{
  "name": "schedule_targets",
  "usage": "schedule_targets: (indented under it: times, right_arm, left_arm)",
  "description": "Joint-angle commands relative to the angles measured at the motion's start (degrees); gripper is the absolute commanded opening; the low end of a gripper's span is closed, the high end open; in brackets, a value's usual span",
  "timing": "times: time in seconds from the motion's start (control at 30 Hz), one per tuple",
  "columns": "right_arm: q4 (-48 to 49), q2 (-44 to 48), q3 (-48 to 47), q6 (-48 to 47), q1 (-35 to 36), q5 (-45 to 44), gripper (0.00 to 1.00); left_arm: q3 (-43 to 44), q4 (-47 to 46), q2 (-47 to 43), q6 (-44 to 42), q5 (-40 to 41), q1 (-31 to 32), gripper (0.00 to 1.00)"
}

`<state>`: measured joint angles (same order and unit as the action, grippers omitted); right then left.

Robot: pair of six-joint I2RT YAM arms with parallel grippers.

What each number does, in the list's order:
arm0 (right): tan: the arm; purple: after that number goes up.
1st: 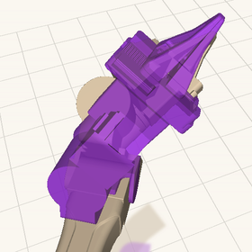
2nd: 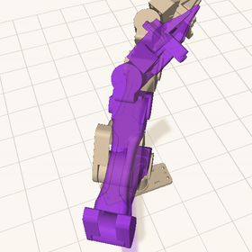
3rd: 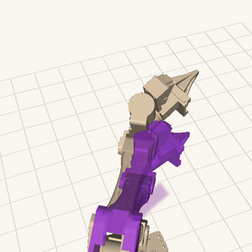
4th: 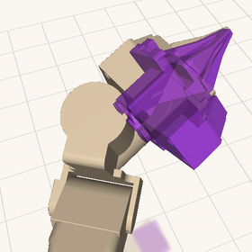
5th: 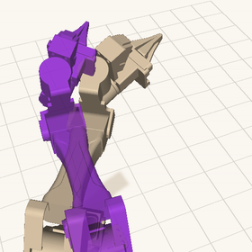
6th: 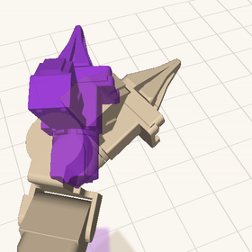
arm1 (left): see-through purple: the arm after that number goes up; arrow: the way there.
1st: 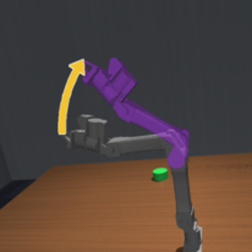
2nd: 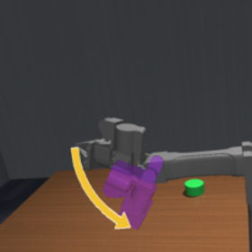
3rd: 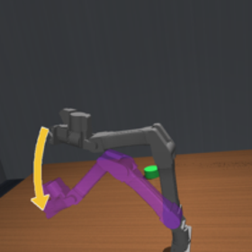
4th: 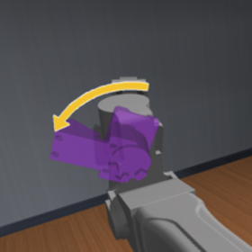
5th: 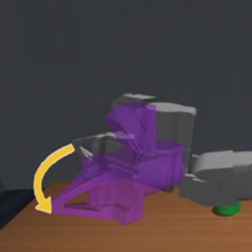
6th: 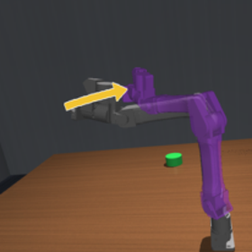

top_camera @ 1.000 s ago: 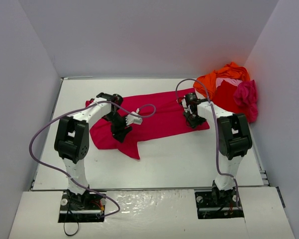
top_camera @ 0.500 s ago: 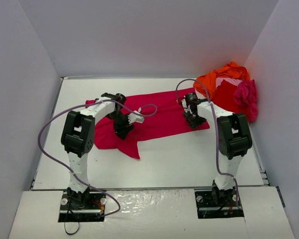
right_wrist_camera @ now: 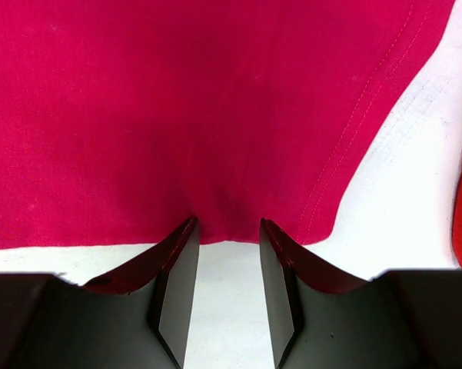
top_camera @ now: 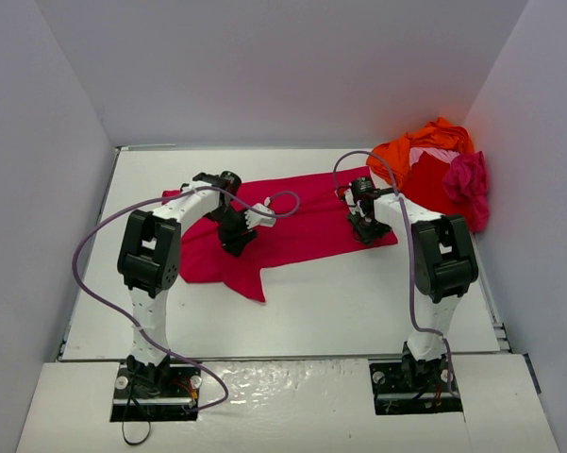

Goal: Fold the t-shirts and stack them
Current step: Grap the side of the flattened tshirt closest away from the robot with both arms

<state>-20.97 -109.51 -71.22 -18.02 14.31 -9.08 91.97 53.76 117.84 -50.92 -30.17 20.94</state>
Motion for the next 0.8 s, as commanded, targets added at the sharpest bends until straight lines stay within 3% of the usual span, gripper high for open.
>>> schedule_targets:
  times: [0.0, 0.67, 0.77]
  right_arm:
    - [0.1, 1.8, 0.1, -0.3, 0.0, -0.5, 0.35]
    - [0.2, 1.6, 0.2, -0.3, -0.1, -0.6, 0.35]
    - [0.2, 1.4, 0.1, -0.3, -0.1, -0.6, 0.35]
  left_arm:
    - [2.7, 2.0, -0.8, -1.1, -1.2, 1.5, 0.42]
    - [5.2, 9.1, 4.8, -4.2, -3.8, 2.3, 0.41]
    - [4.8, 8.6, 4.8, -3.9, -4.1, 2.3, 0.33]
